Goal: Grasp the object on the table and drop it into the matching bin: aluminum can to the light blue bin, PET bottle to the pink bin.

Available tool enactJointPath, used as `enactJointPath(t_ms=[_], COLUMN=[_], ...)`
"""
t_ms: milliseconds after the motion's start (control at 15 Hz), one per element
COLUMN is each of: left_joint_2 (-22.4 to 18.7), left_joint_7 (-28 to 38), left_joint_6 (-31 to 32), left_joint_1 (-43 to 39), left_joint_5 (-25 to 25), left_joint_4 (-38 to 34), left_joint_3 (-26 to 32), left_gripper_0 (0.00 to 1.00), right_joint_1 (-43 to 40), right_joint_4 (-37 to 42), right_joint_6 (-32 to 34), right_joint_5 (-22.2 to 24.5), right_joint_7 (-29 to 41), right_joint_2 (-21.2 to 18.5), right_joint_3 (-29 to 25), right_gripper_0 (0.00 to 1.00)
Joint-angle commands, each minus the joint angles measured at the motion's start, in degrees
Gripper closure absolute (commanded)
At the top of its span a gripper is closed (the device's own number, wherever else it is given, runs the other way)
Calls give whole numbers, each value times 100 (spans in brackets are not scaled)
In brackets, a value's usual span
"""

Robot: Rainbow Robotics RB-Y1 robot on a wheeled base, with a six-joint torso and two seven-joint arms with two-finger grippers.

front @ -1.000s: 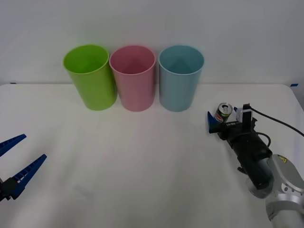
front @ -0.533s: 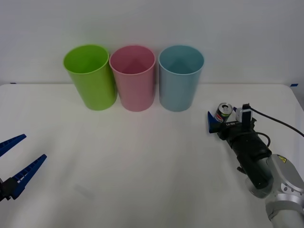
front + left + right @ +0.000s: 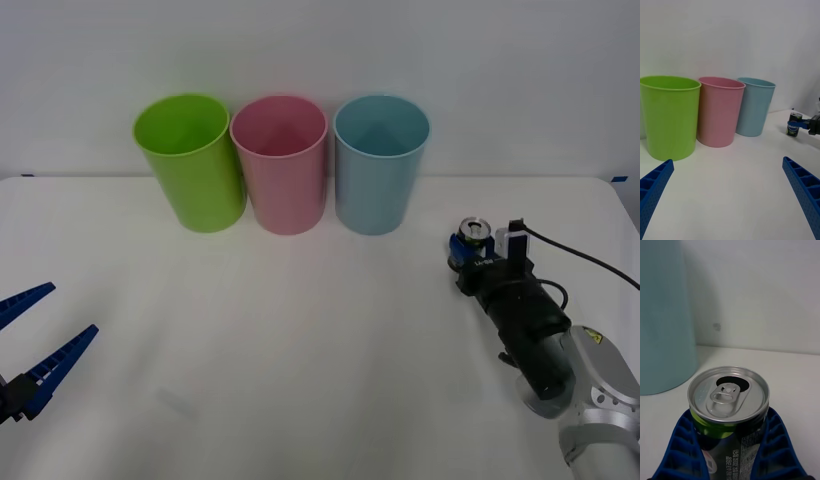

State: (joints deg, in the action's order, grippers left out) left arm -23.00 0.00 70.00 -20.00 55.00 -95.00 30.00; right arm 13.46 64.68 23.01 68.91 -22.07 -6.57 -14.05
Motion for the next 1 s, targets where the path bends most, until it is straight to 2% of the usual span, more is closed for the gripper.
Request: enactJointPath(t_ms=[67,400,667,1000], left_joint_2=[0,0,0,0], left_joint_7=[0,0,0,0], left_joint_6=[0,0,0,0], left_joint_1=[0,0,0,0], left_joint_5=[0,0,0,0], left_joint_4=[0,0,0,0], left_joint_3=[0,0,0,0], left_gripper_0=[0,0,0,0], right_joint_1=[-10,-159,-757,-1486], right_joint_4=[1,115,1012,2383], right_joint_6=[90,617,626,485], right_joint_5=[0,-9,-26,-44], right_joint_7=[18,54,212,1416], right_joint_2=[-2,-37,-125,-477], right_joint_3=[16,-81,192,842], right_gripper_0=[100,100,100,100])
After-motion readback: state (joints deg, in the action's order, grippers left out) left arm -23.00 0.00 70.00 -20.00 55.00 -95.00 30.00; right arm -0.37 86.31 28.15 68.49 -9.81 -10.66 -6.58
